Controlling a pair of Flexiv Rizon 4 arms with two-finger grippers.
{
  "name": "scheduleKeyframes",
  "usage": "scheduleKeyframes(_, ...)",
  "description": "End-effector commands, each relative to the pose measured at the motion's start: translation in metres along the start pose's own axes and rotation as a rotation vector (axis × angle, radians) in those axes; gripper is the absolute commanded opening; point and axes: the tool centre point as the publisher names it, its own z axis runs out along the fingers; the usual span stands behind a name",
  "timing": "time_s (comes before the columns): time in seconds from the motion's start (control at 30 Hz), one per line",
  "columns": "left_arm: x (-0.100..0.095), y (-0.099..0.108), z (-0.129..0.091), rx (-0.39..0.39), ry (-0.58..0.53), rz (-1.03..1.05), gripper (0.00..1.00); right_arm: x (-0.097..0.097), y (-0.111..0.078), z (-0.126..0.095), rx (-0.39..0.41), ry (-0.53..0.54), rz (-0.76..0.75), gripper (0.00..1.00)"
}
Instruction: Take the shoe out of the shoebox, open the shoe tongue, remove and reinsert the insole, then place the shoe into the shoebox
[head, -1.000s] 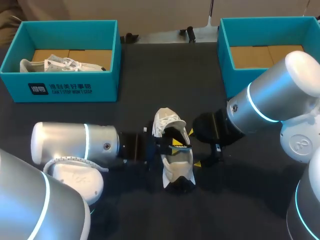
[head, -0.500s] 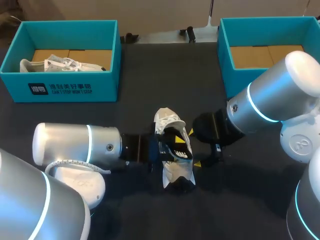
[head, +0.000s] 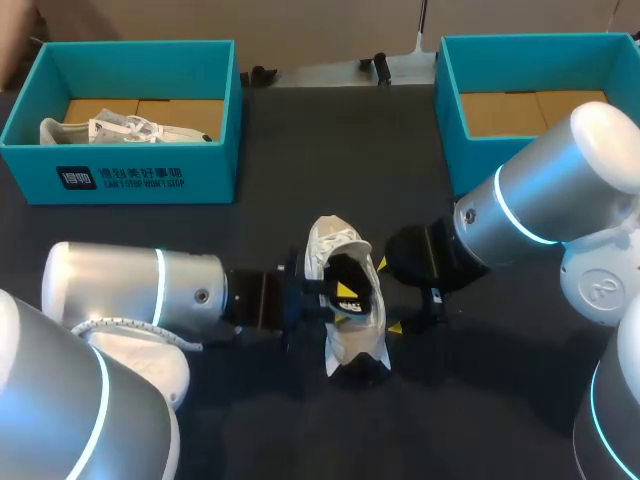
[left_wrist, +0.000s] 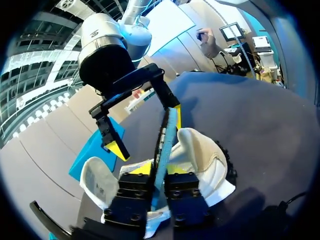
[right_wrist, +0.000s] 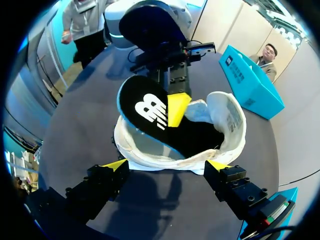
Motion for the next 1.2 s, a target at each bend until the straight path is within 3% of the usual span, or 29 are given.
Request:
scheduleKeyframes(0.03, -0.001, 0.000, 0.013, -0.001, -0.002, 0.001, 0.00, 0.001, 0.000, 0.001, -0.002, -0.001, -0.001, 1.00)
scheduleKeyframes(0.3, -0.006, 0.009, 0.032, 0.001, -0.021, 0.013, 0.00, 0.001, 0.000, 0.001, -0.002, -0.001, -0.001, 1.00)
scheduleKeyframes(0.67, -0.006, 0.027, 0.027, -0.047, -0.016, 0.008, 0.00, 0.001, 0.000, 0.001, -0.002, -0.001, -0.001, 1.00)
scheduleKeyframes(0.7, -0.007, 0.025, 0.026, -0.042, -0.018, 0.009, 0.02, 0.001, 0.000, 0.001, -0.002, -0.001, -0.001, 1.00)
scheduleKeyframes(0.73, -0.008, 0.020, 0.024, -0.028, -0.021, 0.009, 0.26, 0.001, 0.000, 0.001, -0.002, -0.001, -0.001, 1.00)
scheduleKeyframes(0.9, -0.012, 0.004, 0.015, 0.004, -0.030, 0.017, 0.40, 0.001, 0.000, 0.001, -0.002, -0.001, -0.001, 1.00)
scheduleKeyframes(1.1, -0.014, -0.007, 0.004, 0.020, -0.038, 0.025, 0.38, 0.001, 0.000, 0.001, -0.002, -0.001, -0.001, 1.00)
scheduleKeyframes(1.2, -0.010, -0.005, 0.003, 0.015, -0.029, 0.022, 0.19, 0.001, 0.000, 0.001, -0.002, -0.001, -0.001, 1.00)
